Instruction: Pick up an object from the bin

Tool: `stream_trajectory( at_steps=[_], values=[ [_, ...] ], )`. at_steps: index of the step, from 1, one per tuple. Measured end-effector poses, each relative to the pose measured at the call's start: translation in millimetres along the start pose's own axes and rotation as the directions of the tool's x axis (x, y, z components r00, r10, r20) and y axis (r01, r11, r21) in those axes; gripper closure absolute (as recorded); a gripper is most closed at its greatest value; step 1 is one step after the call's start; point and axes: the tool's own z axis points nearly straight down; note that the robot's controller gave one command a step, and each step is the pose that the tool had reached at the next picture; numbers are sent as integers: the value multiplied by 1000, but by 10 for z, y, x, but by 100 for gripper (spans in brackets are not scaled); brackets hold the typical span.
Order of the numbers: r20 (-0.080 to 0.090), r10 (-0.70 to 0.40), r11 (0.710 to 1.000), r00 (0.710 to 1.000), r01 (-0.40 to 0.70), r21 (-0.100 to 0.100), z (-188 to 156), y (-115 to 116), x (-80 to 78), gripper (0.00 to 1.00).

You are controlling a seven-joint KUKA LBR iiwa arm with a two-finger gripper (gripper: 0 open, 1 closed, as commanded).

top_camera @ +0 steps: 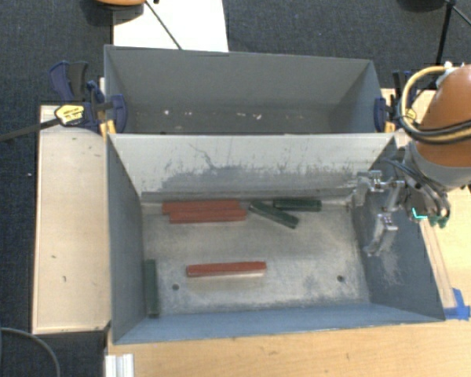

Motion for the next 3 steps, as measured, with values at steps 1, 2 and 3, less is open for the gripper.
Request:
stream_trajectory(
  at_steps=[1,2,3],
  values=[
    [8,-3,1000,1000,3,1,-40,5,-17,0],
    [13,60,998,998,-60,0,737,404,-287,0],
    [2,90,996,996,-90,-1,743,790,-387,0]
  ],
)
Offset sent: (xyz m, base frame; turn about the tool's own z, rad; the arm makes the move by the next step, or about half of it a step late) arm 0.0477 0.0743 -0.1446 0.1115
